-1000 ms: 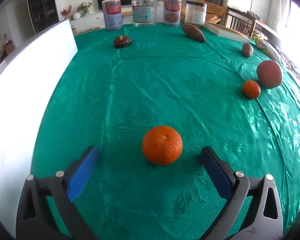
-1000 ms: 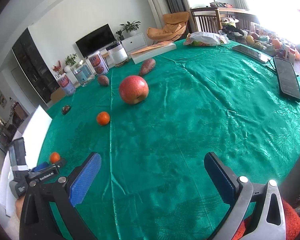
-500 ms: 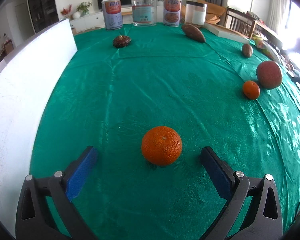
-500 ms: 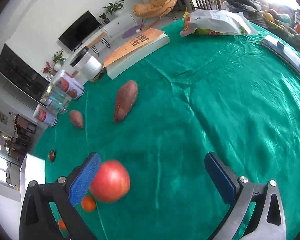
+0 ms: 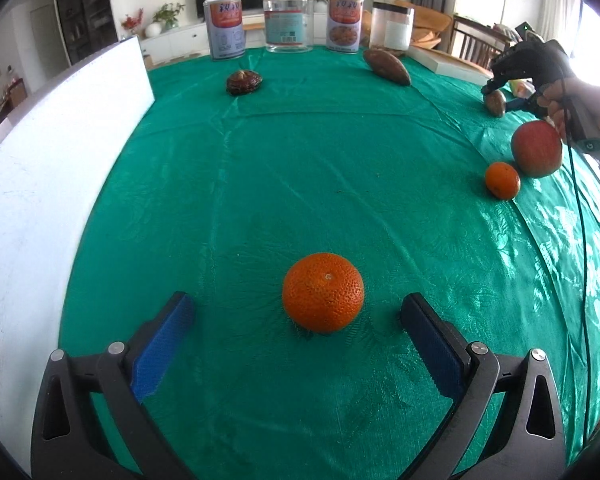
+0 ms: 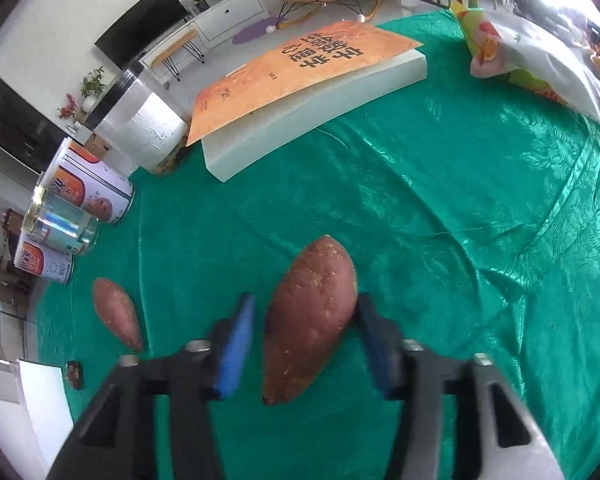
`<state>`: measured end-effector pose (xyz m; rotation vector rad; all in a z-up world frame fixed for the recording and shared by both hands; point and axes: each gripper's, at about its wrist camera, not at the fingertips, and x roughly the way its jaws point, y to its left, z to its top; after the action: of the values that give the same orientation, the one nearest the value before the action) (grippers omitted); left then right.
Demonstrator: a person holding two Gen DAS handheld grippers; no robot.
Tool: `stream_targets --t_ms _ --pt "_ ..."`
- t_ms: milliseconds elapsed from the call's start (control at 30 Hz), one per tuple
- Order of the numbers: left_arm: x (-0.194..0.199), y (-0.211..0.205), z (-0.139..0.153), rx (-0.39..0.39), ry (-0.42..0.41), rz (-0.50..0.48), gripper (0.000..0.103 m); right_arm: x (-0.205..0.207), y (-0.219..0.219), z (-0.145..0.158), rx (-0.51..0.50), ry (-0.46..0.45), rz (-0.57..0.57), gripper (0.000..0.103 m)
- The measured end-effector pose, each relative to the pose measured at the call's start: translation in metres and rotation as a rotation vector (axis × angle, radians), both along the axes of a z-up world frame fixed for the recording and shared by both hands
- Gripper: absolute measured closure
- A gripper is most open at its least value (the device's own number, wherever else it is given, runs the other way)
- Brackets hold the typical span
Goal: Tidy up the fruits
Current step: 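Grasp the sweet potato with the right tool while the left tool hovers over the tangerine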
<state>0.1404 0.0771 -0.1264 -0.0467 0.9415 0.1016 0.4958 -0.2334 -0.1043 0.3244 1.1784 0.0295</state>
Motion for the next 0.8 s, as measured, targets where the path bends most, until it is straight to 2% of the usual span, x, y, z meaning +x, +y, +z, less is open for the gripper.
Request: stream_targets --t_ms 100,233,533,700,800 --pt "0.0 0.0 -0.001 0.0 0.0 0.0 0.001 -0.012 -0.006 0.005 0.018 -0.008 0.025 0.06" --pt "0.0 0.0 0.0 0.0 0.0 0.0 0.001 -0.048 -0.033 0.03 0.087 -0.079 -0.001 0.06" --pt "0.001 0.0 0.0 -0.001 0.0 0.0 0.001 -0.17 -0.1 0.062 0.242 -0.191 -0.073 0.06" --pt "0.001 0.0 0.0 -0.001 0.0 0.0 0.001 -0.242 -0.105 0.071 0.275 -0.183 -0.008 0.06" --pt "0.001 0.0 0.0 -0.001 0.001 0.0 0.001 -0.278 -0.087 0.062 0.317 -0.111 0.083 0.06"
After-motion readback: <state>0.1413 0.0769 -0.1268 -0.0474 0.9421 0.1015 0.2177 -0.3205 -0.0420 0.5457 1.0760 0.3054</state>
